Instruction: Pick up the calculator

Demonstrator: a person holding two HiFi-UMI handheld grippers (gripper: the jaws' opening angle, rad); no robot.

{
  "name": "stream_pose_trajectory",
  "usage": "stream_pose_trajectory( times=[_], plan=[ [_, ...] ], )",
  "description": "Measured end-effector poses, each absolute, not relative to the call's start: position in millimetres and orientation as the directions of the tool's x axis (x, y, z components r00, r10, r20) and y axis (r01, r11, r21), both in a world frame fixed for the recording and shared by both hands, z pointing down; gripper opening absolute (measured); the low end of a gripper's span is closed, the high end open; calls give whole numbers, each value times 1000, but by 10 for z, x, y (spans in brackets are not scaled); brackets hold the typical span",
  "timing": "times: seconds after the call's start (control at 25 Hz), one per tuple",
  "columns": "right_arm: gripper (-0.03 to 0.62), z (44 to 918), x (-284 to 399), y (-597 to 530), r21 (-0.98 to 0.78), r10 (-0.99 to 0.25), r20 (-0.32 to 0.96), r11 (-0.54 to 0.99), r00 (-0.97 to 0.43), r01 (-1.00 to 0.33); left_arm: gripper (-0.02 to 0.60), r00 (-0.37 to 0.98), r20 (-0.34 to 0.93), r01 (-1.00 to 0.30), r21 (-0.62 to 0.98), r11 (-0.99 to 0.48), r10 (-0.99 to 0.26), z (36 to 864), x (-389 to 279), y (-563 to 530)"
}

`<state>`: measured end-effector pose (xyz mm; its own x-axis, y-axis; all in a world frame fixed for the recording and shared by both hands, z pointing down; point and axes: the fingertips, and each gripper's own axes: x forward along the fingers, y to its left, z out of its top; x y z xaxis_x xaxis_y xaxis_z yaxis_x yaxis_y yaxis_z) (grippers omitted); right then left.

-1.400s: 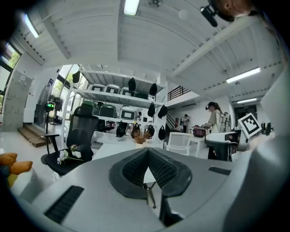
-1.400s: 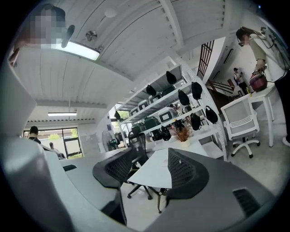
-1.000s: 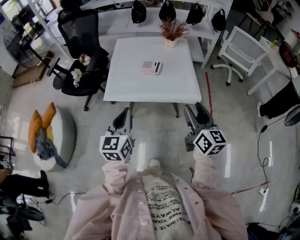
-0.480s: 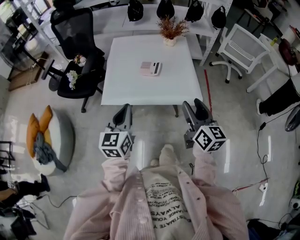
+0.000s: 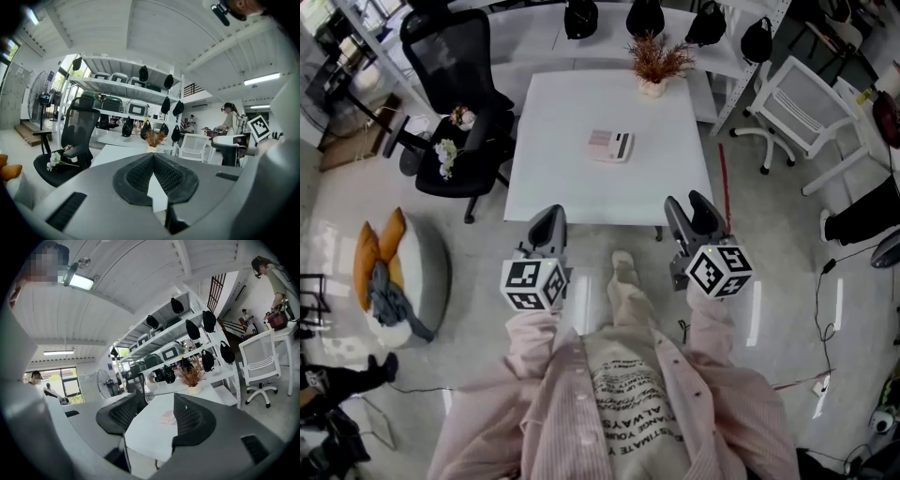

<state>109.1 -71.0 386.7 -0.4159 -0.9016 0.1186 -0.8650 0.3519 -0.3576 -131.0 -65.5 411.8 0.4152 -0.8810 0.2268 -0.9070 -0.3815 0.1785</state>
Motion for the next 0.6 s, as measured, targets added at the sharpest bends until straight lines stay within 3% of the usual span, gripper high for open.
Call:
stream_pose_trajectory(
  times=[0.6],
  plan=[
    [215, 4246, 1032, -2178, -446, -837, 213, 376, -505, -812, 2, 368, 343, -925, 228, -304, -864, 4515, -1212, -1903]
  ],
)
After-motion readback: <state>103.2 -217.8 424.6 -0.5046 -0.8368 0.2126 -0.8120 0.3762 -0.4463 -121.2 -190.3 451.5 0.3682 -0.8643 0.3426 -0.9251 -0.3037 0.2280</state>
